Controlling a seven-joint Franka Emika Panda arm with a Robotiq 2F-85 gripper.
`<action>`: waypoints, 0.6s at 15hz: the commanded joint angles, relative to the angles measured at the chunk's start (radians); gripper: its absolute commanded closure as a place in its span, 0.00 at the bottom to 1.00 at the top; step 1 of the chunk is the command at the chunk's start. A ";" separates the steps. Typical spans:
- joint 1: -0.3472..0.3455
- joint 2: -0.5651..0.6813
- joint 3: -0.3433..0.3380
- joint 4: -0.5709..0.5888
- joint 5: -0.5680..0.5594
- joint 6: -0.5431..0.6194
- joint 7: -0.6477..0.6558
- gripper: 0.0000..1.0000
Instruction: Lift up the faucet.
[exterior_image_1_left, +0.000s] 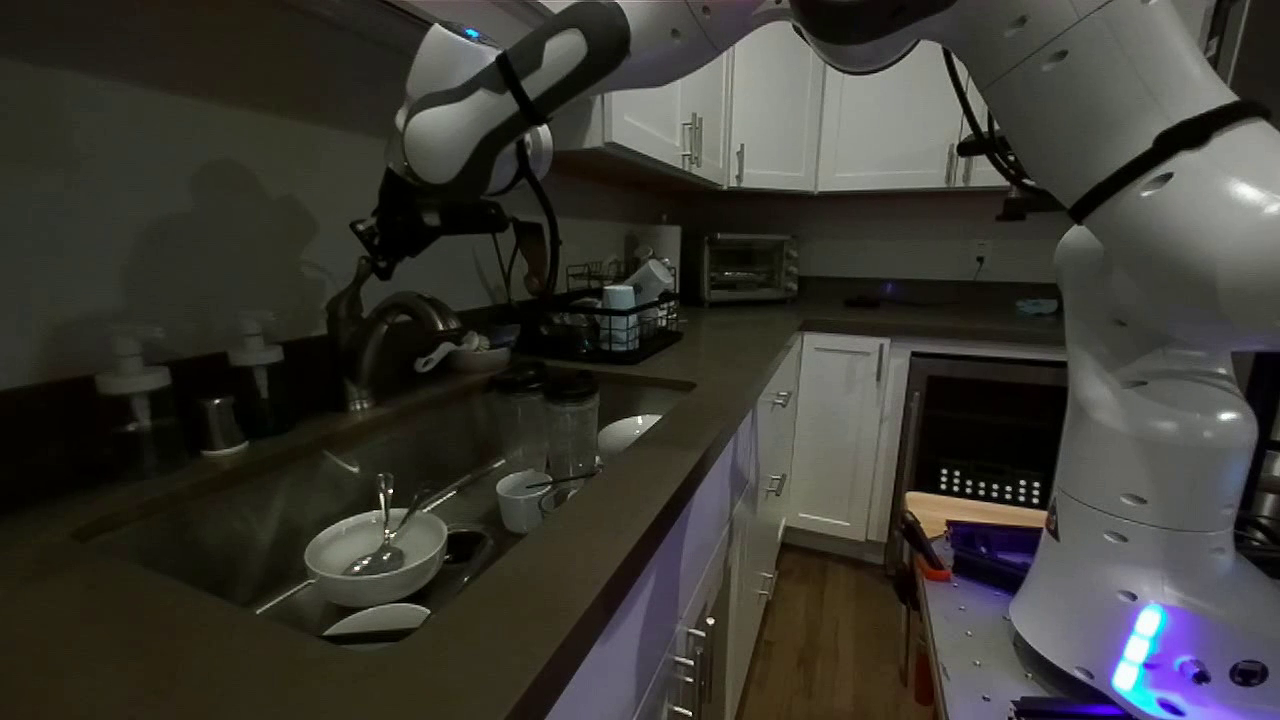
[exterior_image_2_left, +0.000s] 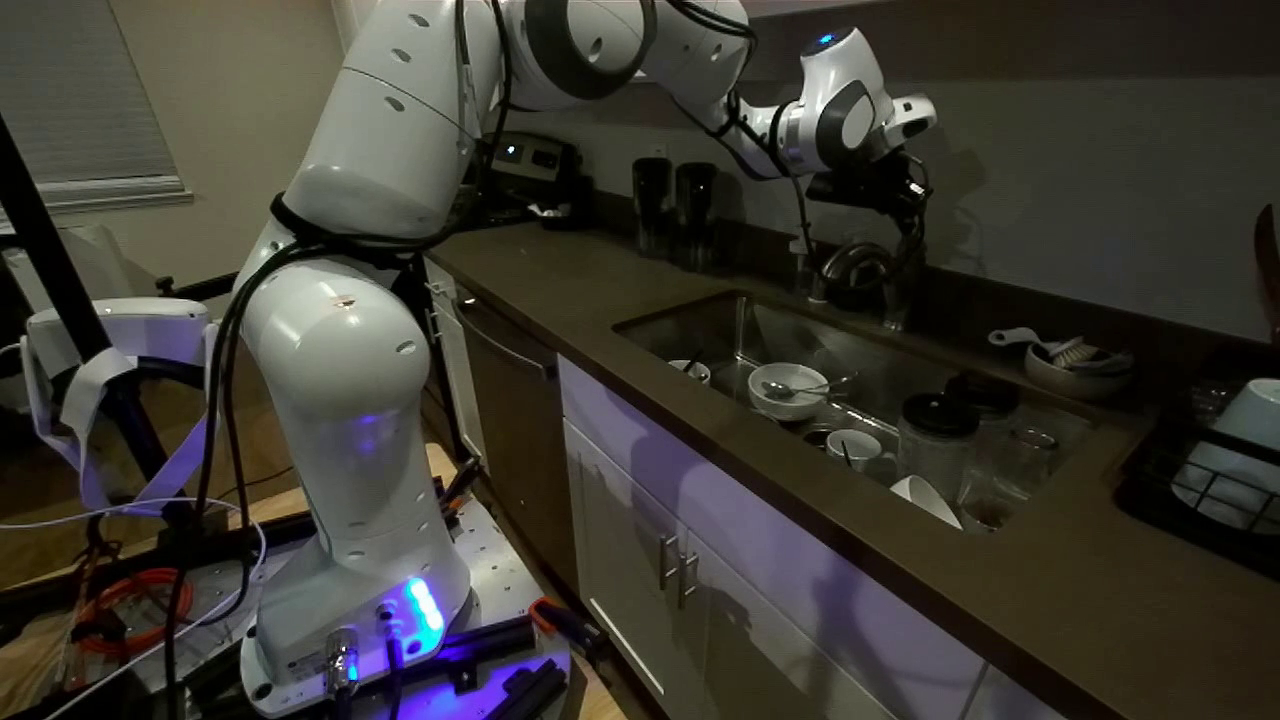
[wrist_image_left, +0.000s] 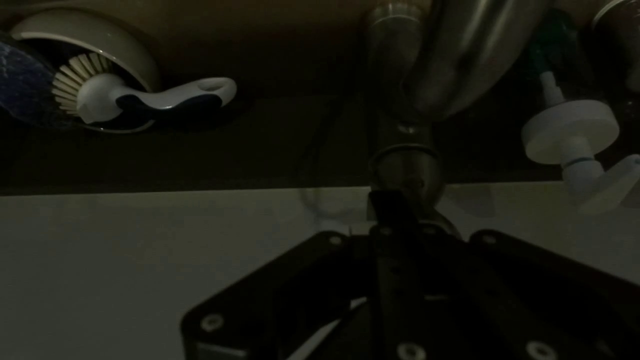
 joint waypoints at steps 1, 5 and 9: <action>-0.007 -0.034 0.010 -0.043 -0.006 0.003 0.002 1.00; -0.010 -0.037 0.012 -0.051 -0.004 0.004 0.000 1.00; -0.010 -0.043 0.016 -0.066 -0.002 0.008 -0.003 1.00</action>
